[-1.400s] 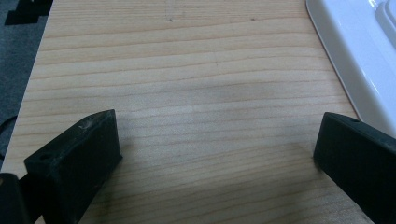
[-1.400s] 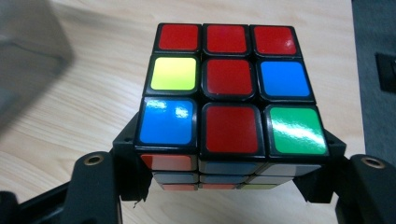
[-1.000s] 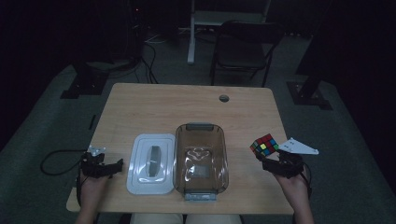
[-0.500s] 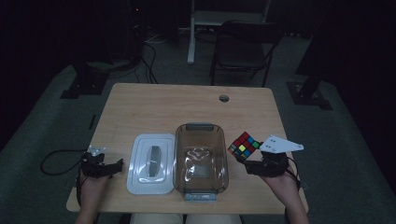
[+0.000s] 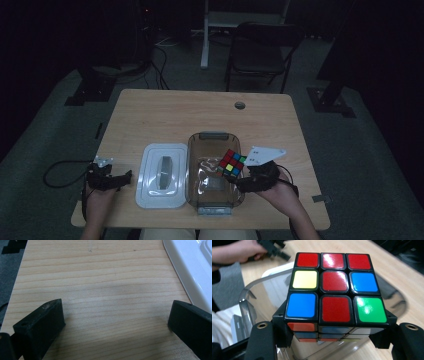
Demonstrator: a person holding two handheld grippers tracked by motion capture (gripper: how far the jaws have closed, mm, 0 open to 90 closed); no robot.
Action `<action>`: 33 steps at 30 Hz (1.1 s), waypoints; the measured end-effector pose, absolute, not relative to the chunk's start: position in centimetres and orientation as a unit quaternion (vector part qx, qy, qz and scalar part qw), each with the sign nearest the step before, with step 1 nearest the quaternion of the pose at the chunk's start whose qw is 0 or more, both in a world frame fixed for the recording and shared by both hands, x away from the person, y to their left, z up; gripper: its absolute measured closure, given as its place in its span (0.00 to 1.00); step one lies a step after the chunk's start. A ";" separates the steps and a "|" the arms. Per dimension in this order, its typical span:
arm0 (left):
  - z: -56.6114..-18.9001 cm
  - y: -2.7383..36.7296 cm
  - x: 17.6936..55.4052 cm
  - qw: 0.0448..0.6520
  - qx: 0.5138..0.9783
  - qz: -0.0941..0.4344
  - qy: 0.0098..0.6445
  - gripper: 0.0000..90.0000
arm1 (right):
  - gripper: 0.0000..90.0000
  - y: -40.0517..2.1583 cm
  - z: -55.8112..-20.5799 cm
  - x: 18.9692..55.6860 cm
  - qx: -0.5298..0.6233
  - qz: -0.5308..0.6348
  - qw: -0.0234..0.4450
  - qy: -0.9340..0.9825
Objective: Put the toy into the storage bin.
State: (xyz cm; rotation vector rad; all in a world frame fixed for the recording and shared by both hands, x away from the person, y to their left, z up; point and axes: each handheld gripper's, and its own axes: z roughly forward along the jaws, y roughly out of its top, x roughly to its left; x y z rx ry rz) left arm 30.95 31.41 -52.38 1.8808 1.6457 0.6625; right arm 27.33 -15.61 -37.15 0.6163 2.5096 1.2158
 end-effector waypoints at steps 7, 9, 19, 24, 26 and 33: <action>-52.4 31.4 31.0 0.274 0.700 0.246 0.612 0.01 | 0.37 -13.3 -38.5 28.2 0.186 0.377 0.105 0.901; -52.4 31.4 31.0 0.274 0.699 0.246 0.612 0.01 | 0.37 -12.9 -38.8 28.3 0.181 0.370 0.097 0.906; -52.4 31.4 31.0 0.275 0.699 0.246 0.612 0.01 | 0.37 -11.9 -39.8 28.6 0.173 0.332 0.070 0.925; -52.4 31.4 31.0 0.274 0.699 0.246 0.612 0.01 | 0.37 -11.6 -40.1 28.7 0.171 0.316 0.066 0.931; -52.4 31.4 31.0 0.274 0.699 0.246 0.612 0.01 | 0.37 -11.5 -40.2 28.8 0.169 0.309 0.067 0.933; -52.4 31.4 31.0 0.274 0.700 0.246 0.612 0.01 | 0.37 -10.7 -40.3 29.1 0.159 0.285 0.065 0.943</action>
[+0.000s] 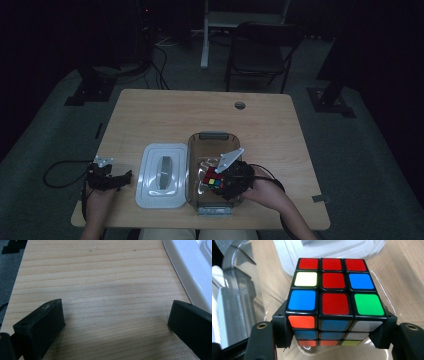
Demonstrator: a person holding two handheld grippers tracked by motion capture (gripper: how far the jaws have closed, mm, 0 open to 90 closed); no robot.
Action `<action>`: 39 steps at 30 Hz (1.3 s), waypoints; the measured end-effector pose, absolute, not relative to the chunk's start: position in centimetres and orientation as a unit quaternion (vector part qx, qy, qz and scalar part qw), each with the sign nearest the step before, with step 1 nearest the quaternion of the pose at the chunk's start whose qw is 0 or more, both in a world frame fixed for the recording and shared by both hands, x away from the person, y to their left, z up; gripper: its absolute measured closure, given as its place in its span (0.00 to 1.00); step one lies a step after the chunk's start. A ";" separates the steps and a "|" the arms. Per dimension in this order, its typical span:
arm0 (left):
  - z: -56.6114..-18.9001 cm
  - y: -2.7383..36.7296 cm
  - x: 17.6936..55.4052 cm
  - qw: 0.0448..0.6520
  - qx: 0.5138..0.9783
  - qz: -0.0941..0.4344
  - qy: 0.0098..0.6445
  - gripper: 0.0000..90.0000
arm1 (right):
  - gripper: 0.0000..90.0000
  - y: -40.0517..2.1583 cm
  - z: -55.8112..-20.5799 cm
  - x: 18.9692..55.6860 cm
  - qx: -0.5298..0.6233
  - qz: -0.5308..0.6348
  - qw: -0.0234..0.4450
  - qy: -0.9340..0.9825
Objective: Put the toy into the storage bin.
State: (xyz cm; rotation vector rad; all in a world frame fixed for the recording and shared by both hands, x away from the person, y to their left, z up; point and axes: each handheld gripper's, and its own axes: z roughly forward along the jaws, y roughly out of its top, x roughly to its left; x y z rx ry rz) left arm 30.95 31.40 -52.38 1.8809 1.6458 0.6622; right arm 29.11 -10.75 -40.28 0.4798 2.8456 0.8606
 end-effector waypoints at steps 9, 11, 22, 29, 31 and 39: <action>-52.4 31.4 30.9 0.275 0.702 0.246 0.609 0.01 | 0.37 -9.0 -40.6 29.9 0.139 0.248 0.055 0.957; -52.4 31.4 30.9 0.275 0.702 0.246 0.609 0.01 | 0.37 -8.8 -40.7 30.2 0.138 0.242 0.054 0.959; -52.4 31.4 30.9 0.275 0.702 0.246 0.609 0.01 | 0.37 -7.7 -41.1 30.5 0.126 0.218 0.050 0.966; -52.4 31.4 30.9 0.275 0.702 0.246 0.609 0.01 | 0.37 -7.0 -41.4 30.6 0.113 0.198 0.055 0.972; -52.4 31.4 30.9 0.275 0.702 0.246 0.609 0.01 | 0.37 -6.7 -41.5 30.5 0.100 0.189 0.060 0.975; -52.4 31.4 30.9 0.275 0.702 0.246 0.609 0.01 | 0.37 -5.4 -42.1 30.7 0.078 0.156 0.050 0.983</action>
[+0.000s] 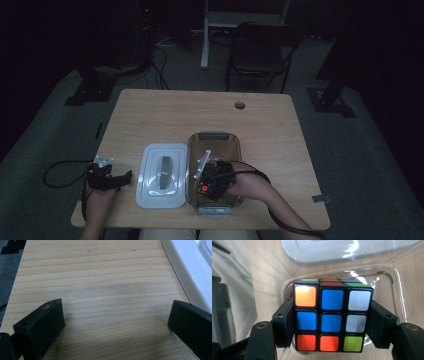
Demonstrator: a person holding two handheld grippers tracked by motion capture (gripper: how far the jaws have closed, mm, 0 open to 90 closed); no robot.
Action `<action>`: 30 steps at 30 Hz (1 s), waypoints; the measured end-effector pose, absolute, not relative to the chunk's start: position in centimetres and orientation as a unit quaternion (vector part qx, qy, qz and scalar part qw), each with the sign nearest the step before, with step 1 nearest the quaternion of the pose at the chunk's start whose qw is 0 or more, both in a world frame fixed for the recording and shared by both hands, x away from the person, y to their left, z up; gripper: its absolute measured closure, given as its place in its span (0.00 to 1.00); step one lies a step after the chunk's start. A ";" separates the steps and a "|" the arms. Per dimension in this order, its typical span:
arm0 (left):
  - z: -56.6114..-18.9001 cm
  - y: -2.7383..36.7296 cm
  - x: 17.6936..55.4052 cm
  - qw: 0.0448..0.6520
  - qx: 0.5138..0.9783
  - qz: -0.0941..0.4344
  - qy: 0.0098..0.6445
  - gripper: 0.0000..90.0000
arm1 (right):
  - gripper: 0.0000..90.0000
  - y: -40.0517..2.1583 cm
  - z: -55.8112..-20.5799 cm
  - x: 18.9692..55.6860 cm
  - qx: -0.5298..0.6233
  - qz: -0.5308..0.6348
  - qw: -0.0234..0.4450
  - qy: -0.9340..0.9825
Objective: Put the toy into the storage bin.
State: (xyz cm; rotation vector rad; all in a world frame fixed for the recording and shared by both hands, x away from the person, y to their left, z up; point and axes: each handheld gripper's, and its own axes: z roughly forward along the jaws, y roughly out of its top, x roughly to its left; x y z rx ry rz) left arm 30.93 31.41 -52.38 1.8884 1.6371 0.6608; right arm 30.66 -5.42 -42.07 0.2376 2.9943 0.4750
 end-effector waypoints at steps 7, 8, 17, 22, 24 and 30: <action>-52.4 31.4 30.9 0.275 0.702 0.246 0.609 0.01 | 0.37 -4.8 -42.6 30.9 0.071 0.131 0.026 0.989; -52.4 31.4 30.9 0.275 0.702 0.246 0.609 0.01 | 0.37 -4.7 -42.6 31.0 0.070 0.127 0.024 0.989; -52.4 31.4 30.9 0.275 0.702 0.246 0.609 0.01 | 0.37 -4.5 -42.9 31.1 0.070 0.110 0.016 0.991; -52.4 31.4 30.9 0.275 0.702 0.246 0.609 0.01 | 0.36 -4.6 -42.5 31.3 0.080 0.128 0.009 0.988; -52.4 31.4 30.9 0.275 0.702 0.246 0.609 0.01 | 0.36 -4.7 -42.4 31.4 0.082 0.132 0.010 0.988; -52.4 31.4 30.9 0.275 0.702 0.246 0.609 0.01 | 0.34 -5.2 -41.4 31.4 0.093 0.155 0.022 0.983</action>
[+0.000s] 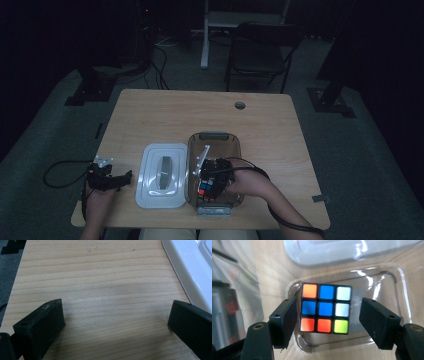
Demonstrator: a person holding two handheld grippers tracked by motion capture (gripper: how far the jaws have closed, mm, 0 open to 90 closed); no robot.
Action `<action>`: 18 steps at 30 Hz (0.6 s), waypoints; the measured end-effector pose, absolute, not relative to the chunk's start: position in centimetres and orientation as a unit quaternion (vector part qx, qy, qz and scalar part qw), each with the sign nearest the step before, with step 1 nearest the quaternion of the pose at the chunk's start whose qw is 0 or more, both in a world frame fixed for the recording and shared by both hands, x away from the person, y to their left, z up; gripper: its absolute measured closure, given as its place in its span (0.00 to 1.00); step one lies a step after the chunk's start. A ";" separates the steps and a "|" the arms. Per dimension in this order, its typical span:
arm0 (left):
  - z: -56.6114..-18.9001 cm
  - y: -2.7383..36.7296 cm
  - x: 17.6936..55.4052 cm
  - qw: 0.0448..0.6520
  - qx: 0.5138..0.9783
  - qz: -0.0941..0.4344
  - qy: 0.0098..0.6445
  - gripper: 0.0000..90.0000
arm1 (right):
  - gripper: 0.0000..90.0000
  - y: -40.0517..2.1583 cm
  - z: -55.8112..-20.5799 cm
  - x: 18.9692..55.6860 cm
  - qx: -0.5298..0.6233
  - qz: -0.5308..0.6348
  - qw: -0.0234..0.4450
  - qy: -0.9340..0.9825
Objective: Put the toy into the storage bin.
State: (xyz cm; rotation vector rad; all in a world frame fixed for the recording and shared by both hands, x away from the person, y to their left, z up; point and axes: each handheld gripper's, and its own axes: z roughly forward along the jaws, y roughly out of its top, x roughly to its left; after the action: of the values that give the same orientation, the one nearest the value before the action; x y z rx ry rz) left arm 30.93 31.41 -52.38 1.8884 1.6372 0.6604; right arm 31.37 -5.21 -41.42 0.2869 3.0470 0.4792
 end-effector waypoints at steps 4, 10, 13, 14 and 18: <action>-52.4 31.4 30.9 0.275 0.702 0.246 0.609 0.01 | 0.31 -6.3 -40.5 31.7 0.109 0.190 0.027 0.975; -52.4 31.4 30.9 0.275 0.702 0.246 0.609 0.01 | 0.26 -8.3 -39.8 31.8 0.139 0.245 0.042 0.959; -52.4 31.4 30.9 0.275 0.702 0.246 0.609 0.01 | 0.22 -9.3 -39.7 31.6 0.150 0.280 0.049 0.947; -52.4 31.4 30.9 0.275 0.702 0.246 0.609 0.01 | 0.22 -9.6 -39.7 31.5 0.152 0.297 0.051 0.941; -52.4 31.4 30.9 0.275 0.704 0.245 0.607 0.01 | 0.19 -10.9 -39.7 31.3 0.168 0.343 0.069 0.921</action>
State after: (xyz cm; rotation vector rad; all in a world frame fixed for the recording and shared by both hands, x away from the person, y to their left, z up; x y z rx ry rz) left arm 30.93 31.40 -52.37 1.8920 1.6327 0.6577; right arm 31.30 -10.85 -39.75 0.5067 2.7742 1.0339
